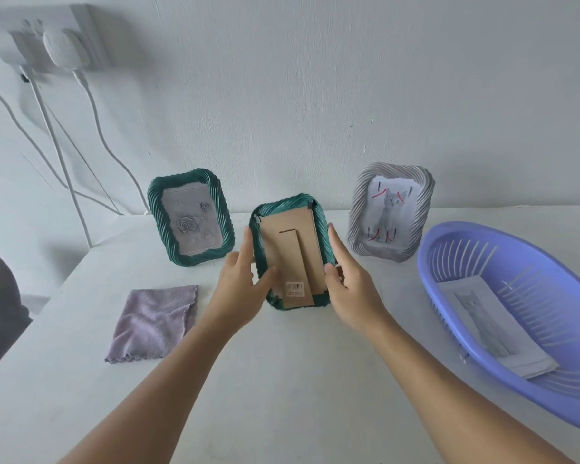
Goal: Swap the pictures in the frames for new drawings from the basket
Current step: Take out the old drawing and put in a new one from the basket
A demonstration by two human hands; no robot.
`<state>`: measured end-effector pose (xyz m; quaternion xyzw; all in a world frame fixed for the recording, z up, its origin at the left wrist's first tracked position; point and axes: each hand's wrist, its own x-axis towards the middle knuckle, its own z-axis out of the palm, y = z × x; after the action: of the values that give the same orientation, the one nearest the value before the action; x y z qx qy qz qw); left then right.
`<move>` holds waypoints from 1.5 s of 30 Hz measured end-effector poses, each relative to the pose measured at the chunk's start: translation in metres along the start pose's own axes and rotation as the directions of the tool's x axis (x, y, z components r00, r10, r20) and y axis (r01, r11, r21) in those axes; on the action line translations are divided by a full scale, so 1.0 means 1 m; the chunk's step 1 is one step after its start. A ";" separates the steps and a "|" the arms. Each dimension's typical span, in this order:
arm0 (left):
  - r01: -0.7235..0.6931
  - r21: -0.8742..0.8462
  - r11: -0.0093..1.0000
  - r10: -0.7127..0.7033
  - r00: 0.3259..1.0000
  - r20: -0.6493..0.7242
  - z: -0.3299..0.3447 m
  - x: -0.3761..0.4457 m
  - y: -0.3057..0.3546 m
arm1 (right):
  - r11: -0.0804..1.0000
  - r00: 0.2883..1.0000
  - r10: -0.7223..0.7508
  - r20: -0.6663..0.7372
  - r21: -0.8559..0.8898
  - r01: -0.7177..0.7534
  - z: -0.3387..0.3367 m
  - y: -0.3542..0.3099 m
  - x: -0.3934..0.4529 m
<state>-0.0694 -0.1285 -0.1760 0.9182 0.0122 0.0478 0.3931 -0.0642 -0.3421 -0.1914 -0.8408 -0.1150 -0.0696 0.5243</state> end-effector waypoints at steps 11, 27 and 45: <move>-0.028 -0.286 0.958 -0.023 0.985 -0.173 -0.017 0.006 0.069 | 0.840 0.913 -0.407 0.016 -0.386 0.381 0.022 -0.039 0.010; 0.111 -0.729 0.675 -0.087 0.994 0.071 -0.045 -0.002 0.028 | 0.962 0.956 0.130 0.263 0.198 -0.185 0.005 -0.030 0.028; 0.167 -0.328 0.930 -0.084 0.964 0.253 -0.029 -0.005 -0.011 | 0.954 0.962 0.167 0.217 0.210 -0.213 0.018 -0.006 0.012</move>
<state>-0.0773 -0.0998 -0.1645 0.8310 0.0163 -0.0848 0.5495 -0.0541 -0.3224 -0.1911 -0.7841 -0.0918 0.0786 0.6088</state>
